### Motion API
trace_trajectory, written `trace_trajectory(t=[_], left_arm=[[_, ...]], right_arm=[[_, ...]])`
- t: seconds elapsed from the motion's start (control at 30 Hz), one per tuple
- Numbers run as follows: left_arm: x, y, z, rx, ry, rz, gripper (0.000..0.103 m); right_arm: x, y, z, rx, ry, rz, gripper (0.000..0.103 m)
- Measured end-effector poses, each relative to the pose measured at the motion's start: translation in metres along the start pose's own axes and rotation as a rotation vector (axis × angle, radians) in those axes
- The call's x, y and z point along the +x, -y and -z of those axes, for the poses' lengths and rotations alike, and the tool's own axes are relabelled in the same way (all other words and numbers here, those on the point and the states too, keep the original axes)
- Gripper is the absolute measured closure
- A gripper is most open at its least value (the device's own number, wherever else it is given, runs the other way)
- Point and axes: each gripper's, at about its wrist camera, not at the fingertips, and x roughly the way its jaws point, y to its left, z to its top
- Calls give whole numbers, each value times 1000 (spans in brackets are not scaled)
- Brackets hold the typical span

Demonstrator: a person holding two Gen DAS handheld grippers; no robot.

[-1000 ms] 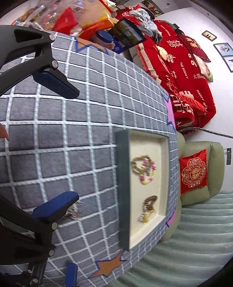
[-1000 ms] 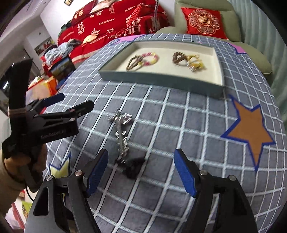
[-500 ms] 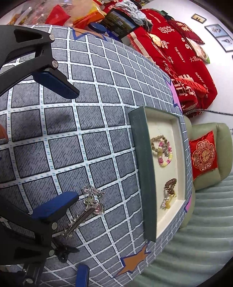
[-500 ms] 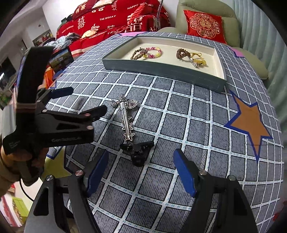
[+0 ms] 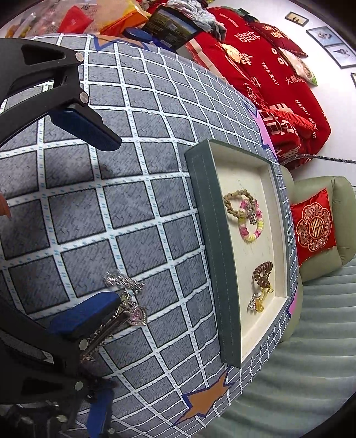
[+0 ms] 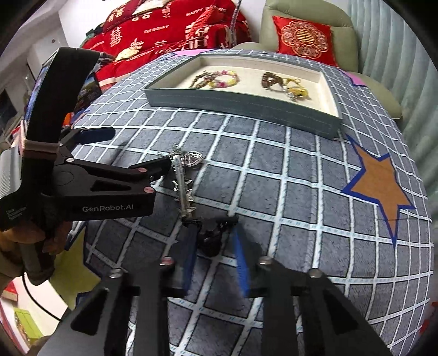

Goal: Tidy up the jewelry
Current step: 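Grasp the black hair clip with the right tool while the left tool grasps a silver chain charm, then carry the black clip and silver charm into the tray and open both tools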

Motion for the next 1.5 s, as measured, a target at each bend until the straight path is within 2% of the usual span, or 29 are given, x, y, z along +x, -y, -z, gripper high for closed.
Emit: trace_trajectory(t=[0.13,0.37,0.47,0.63,0.7,0.77,0.87,1.1,1.5], left_arm=[[2,6,-4,1,2,2,0],[4,11,-9,-18,-12,53,1],[0,15,-9,-6,-14,86,16],[-7,27,-6,30,-7,137,47],[-8,31,-5,35,-7,159,70],[-10,36,-5,48,-5,162,83],[-13,36,-1,33,0,163,83],[-24,16,7,-100,4,211,83],[-60,-3,11,-194,79,240,83]], right_arm=[[-1,10,0,29,2,13,84],[-5,25,4,62,5,26,84],[-7,32,6,80,7,26,84],[-10,38,7,96,12,24,84],[-12,39,7,99,16,23,84],[-14,39,7,100,21,23,84],[-18,41,7,109,28,17,84],[-25,46,6,138,35,-8,84],[-37,56,0,194,51,-43,84]])
